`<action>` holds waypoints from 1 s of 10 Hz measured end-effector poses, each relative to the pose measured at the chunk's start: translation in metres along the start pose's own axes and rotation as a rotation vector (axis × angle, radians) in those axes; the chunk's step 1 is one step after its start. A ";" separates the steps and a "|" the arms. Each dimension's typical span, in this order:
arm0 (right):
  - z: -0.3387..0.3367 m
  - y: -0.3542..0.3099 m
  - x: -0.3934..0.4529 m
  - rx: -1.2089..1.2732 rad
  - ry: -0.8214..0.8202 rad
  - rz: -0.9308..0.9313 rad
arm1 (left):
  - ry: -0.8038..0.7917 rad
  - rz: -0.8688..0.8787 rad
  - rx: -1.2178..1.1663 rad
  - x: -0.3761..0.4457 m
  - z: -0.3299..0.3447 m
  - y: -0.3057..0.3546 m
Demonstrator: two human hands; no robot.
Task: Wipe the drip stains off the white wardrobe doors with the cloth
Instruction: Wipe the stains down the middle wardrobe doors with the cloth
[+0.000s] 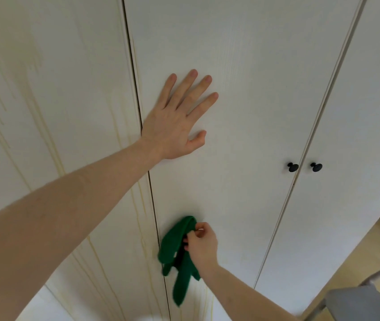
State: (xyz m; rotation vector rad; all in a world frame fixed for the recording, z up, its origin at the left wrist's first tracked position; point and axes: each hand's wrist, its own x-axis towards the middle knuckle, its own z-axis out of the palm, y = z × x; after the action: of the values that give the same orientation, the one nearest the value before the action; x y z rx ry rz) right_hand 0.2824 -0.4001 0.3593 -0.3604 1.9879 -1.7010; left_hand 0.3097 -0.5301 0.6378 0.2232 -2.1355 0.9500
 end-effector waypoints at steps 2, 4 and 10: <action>0.062 0.013 -0.008 -0.013 -0.160 0.133 | 0.018 0.005 -0.004 0.000 0.000 0.000; 0.051 0.024 0.004 -0.210 -0.141 0.117 | 0.018 0.000 -0.005 0.000 0.001 0.000; -0.141 0.033 0.071 -0.329 0.357 0.240 | -0.049 -0.014 -0.015 0.000 -0.003 0.001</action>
State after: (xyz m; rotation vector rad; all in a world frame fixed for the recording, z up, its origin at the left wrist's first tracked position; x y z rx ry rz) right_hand 0.1522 -0.3108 0.3266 0.0823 2.4634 -1.3603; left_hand 0.3107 -0.5271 0.6385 0.2567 -2.1823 0.9289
